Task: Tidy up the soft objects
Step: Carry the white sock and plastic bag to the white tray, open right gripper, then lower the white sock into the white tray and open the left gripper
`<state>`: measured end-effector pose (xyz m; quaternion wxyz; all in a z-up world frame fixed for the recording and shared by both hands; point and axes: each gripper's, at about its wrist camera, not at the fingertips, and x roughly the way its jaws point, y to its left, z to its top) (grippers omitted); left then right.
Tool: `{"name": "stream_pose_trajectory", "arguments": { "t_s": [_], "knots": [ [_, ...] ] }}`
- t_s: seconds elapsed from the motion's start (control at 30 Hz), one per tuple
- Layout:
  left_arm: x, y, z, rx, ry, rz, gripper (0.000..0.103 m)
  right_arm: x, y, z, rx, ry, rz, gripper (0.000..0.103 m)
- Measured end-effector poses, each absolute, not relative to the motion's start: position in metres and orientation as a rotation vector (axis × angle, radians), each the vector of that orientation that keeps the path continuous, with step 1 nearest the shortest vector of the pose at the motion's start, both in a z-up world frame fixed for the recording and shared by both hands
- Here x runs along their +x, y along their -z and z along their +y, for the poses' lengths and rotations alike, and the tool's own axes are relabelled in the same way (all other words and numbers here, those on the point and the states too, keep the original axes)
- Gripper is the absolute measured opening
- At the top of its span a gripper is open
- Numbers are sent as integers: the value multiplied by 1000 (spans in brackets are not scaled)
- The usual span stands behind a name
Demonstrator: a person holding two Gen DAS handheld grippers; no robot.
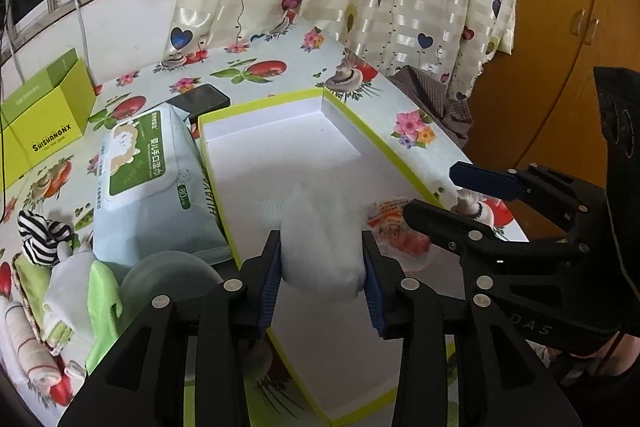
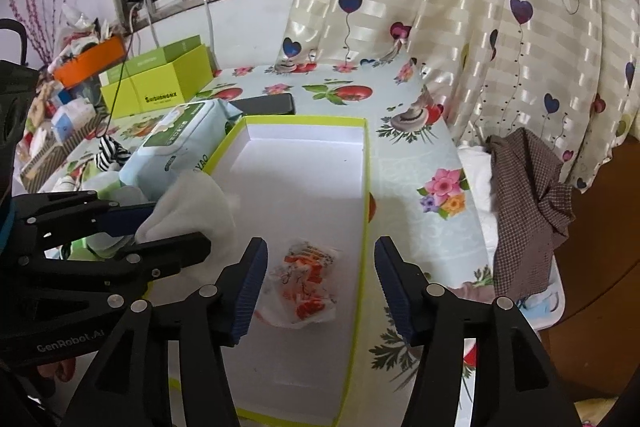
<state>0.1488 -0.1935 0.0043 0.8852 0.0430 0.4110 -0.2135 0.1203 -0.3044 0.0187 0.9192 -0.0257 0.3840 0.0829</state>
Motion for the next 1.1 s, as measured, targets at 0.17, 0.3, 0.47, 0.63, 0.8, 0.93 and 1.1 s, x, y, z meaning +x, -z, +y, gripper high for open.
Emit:
{"name": "stream_pose_trajectory", "arguments": {
  "t_s": [0.17, 0.3, 0.47, 0.63, 0.8, 0.93, 1.1],
  "knots": [
    [146, -10, -192, 76, 439, 847, 40, 113, -25, -307, -59, -157, 773, 56],
    [139, -17, -189, 68, 436, 829, 40, 106, -30, -306, -61, -153, 763, 57],
    [129, -25, -183, 50, 437, 814, 40, 94, -38, -303, -62, -159, 743, 57],
    [113, -34, -174, 35, 425, 787, 40, 79, -45, -296, -60, -177, 723, 57],
    [90, -45, -160, 11, 432, 754, 40, 61, -53, -284, -60, -223, 694, 59],
    [74, -50, -149, 5, 431, 734, 40, 48, -58, -273, -64, -253, 679, 62],
    [53, -52, -133, 10, 406, 710, 40, 33, -63, -259, -59, -285, 661, 62]
  ]
}}
